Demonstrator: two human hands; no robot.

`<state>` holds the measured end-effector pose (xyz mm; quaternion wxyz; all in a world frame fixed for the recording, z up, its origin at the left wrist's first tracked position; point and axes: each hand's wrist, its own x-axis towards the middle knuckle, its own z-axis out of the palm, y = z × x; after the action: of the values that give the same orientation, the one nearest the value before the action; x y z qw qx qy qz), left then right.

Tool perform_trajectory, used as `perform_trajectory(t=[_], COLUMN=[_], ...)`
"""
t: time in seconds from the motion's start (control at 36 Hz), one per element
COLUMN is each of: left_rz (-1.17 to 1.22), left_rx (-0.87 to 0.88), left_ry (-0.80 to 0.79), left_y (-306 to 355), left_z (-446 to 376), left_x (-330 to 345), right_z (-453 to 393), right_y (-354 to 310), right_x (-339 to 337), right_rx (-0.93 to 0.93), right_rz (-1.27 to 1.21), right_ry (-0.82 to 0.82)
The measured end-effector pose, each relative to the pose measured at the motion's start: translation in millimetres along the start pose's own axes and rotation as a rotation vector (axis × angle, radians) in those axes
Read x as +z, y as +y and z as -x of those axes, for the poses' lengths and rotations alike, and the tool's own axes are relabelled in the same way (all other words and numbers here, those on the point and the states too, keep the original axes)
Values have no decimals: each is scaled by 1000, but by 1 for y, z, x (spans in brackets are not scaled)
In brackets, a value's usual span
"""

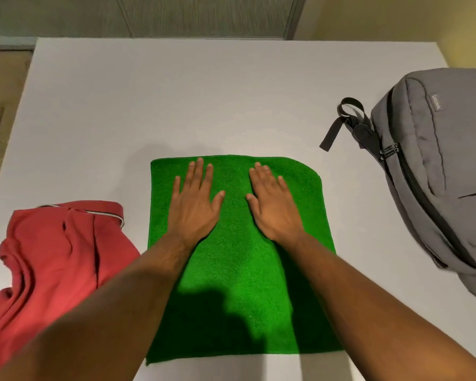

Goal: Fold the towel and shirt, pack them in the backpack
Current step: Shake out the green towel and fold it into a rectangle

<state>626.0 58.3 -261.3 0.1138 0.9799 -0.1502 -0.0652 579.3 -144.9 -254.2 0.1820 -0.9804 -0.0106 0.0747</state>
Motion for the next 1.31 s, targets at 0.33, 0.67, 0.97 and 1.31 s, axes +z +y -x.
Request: perform_trajectory(t=[0.33, 0.67, 0.97, 1.31], left_rz=[-72, -89, -107, -91], left_rx=[-108, -102, -108, -107], left_ry=[79, 85, 84, 94], left_y=[-29, -28, -28, -29], left_z=[2, 4, 4, 4], left_x=[-2, -4, -5, -4], right_z=[17, -12, -1, -11], right_y=[70, 60, 57, 62], right_x=[-21, -48, -53, -54], right_rx=[273, 338, 292, 693], right_rz=[77, -12, -186, -350], right_ry=[126, 304, 341, 639])
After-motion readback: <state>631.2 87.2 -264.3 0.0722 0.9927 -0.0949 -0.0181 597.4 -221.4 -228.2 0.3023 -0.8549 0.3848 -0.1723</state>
